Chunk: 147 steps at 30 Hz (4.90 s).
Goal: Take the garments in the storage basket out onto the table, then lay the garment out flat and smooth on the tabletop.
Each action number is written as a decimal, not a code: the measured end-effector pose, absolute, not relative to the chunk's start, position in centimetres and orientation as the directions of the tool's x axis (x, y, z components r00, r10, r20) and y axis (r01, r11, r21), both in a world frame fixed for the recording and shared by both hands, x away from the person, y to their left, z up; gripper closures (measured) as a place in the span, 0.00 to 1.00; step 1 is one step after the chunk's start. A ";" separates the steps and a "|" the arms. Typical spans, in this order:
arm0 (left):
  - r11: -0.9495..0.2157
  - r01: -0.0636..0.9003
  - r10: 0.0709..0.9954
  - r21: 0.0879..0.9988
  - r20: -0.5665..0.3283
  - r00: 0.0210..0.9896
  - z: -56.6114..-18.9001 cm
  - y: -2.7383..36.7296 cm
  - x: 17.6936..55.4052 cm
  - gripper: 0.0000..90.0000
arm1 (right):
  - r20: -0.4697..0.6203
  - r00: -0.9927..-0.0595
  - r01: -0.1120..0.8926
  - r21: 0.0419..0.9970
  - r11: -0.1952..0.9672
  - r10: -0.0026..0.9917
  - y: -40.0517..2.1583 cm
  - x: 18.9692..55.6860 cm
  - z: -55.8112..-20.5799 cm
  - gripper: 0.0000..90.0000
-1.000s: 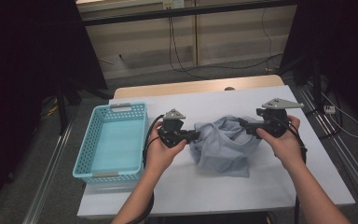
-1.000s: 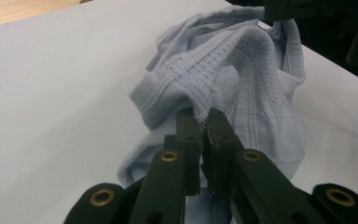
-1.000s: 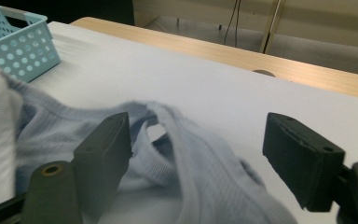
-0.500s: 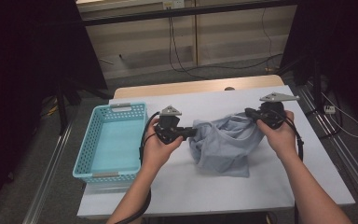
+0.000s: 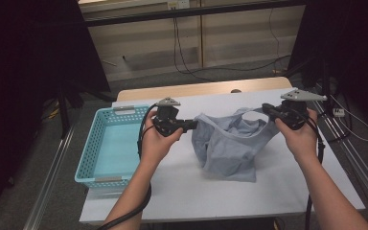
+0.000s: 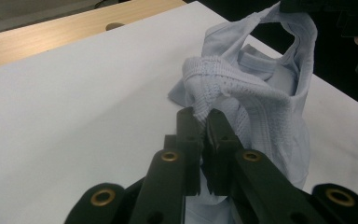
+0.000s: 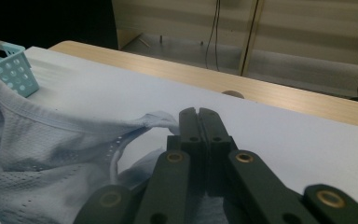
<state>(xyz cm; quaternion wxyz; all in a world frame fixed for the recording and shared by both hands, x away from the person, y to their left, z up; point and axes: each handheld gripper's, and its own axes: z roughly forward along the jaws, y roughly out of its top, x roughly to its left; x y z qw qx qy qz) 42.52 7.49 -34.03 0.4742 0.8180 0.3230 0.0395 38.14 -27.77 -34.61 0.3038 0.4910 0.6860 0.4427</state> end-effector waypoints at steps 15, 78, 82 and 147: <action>-0.326 0.500 0.550 0.802 -0.270 0.791 -32.8 8.1 43.1 0.96 | 0.001 -0.320 0.403 0.905 0.135 0.948 -28.1 38.2 -33.8 1.00; -0.464 0.450 0.523 0.763 -0.174 0.834 -44.2 5.4 38.5 0.19 | 0.046 -0.337 0.516 0.845 0.144 0.940 -27.9 33.1 -46.2 0.14; -0.450 0.447 0.528 0.773 -0.173 0.831 -44.1 5.6 38.3 0.19 | 0.049 -0.333 0.515 0.846 0.138 0.942 -28.1 32.9 -46.1 0.14; -0.397 0.496 0.566 0.773 -0.219 0.795 -41.5 5.5 38.7 0.98 | 0.039 -0.427 0.499 0.843 0.200 0.903 -26.0 32.7 -46.1 0.12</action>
